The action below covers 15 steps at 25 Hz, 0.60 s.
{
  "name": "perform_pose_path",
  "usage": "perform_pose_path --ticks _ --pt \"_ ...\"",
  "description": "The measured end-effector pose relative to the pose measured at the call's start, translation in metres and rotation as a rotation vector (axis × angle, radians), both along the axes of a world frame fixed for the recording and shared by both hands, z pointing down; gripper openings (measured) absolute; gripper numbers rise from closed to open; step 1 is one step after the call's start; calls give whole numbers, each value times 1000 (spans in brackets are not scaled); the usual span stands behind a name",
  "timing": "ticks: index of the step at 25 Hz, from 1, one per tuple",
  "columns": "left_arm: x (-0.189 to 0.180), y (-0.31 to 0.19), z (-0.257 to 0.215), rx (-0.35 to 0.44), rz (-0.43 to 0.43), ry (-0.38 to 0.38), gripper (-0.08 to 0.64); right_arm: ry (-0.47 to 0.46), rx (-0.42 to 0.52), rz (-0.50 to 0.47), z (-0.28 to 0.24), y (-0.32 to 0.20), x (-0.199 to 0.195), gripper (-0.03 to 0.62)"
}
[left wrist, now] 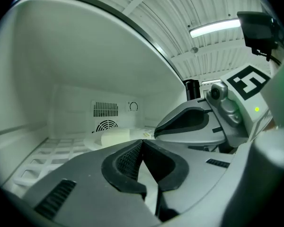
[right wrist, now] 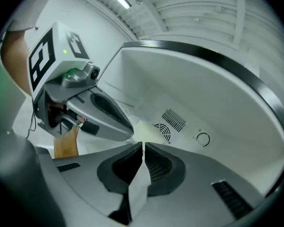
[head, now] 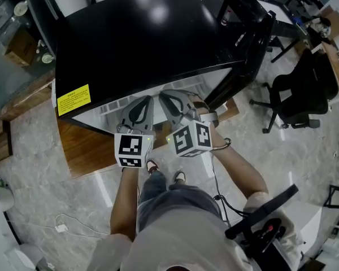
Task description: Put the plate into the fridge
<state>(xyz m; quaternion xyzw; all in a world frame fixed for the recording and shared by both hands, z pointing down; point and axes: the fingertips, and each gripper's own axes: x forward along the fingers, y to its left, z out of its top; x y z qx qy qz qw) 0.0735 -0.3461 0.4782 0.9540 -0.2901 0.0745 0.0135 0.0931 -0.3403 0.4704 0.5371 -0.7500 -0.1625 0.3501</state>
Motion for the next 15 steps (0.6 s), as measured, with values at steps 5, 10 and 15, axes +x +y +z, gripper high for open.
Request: perform_pose_path --ticks 5,10,15 --pt "-3 1 1 3 -7 -5 18 4 -3 2 7 -10 -14 28" --pt "-2 -1 1 -4 0 3 18 -51 -5 8 9 -13 -14 28" --pt "-7 -1 -3 4 -14 13 18 -169 -43 32 7 -14 -14 28"
